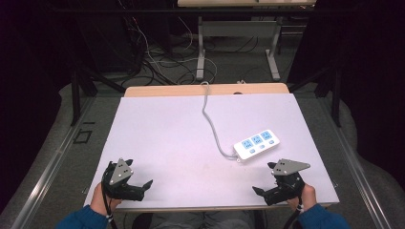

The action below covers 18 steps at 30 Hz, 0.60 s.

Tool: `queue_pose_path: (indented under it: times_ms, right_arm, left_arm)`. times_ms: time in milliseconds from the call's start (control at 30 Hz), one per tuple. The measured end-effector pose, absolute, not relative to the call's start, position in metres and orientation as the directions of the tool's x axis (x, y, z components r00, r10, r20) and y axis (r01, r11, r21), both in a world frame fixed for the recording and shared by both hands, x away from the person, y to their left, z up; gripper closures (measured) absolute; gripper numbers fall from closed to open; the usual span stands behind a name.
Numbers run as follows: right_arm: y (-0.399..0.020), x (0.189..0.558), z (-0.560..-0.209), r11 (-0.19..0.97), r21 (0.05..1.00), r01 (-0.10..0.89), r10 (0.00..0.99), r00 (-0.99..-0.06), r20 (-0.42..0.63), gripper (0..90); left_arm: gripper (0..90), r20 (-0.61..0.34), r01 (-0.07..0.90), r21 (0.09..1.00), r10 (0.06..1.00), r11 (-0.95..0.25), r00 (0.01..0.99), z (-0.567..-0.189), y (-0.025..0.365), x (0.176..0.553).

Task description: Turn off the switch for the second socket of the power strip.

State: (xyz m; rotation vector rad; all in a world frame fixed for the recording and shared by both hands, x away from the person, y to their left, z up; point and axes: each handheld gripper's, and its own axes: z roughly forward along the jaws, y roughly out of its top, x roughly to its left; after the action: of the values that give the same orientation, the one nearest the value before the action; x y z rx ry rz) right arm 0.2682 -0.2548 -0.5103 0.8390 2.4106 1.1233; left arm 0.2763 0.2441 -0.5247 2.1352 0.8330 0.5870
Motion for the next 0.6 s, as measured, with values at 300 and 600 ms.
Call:
queue_pose_path:
  times_ms: [300,600]
  right_arm:
    - [-0.2549,0.2681,-0.5103,0.511,0.777,0.367,0.646,-0.761,-0.066,2.4]
    - [-0.2555,0.2714,-0.5107,0.507,0.78,0.366,0.652,-0.755,-0.069,2.5]
  left_arm:
    - [0.4,0.148,0.365,0.78,0.717,-0.508,0.682,-0.5247,0.2434,0.2762]
    - [0.5,0.141,0.372,0.777,0.716,-0.509,0.684,-0.5248,0.2434,0.2766]
